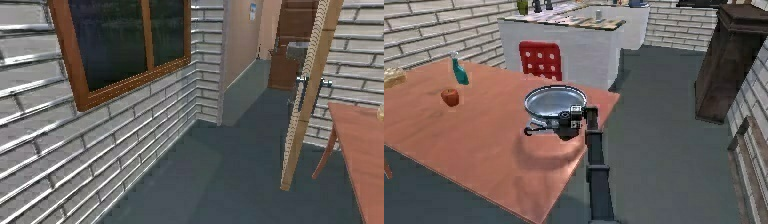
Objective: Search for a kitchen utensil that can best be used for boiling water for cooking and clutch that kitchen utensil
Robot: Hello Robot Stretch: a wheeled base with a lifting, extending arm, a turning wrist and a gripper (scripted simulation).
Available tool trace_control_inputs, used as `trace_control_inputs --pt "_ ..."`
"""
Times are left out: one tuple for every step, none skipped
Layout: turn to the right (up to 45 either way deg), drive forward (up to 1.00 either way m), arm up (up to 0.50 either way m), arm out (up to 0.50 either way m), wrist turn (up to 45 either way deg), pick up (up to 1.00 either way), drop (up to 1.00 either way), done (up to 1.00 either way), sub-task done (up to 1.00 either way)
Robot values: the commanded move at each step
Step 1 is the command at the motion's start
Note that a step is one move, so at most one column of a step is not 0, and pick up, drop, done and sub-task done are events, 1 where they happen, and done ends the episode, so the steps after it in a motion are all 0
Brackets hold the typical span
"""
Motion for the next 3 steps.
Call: trace_control_inputs --pt "0.0 0.0 0.0 0.0 0.0 1.0 0.0 0.0 0.0" --pt "0.0 0.0 0.1 0.0 0.0 0.0 0.0 0.0 0.0" --pt "0.0 0.0 0.0 0.0 0.0 0.0 0.0 1.0 0.0"
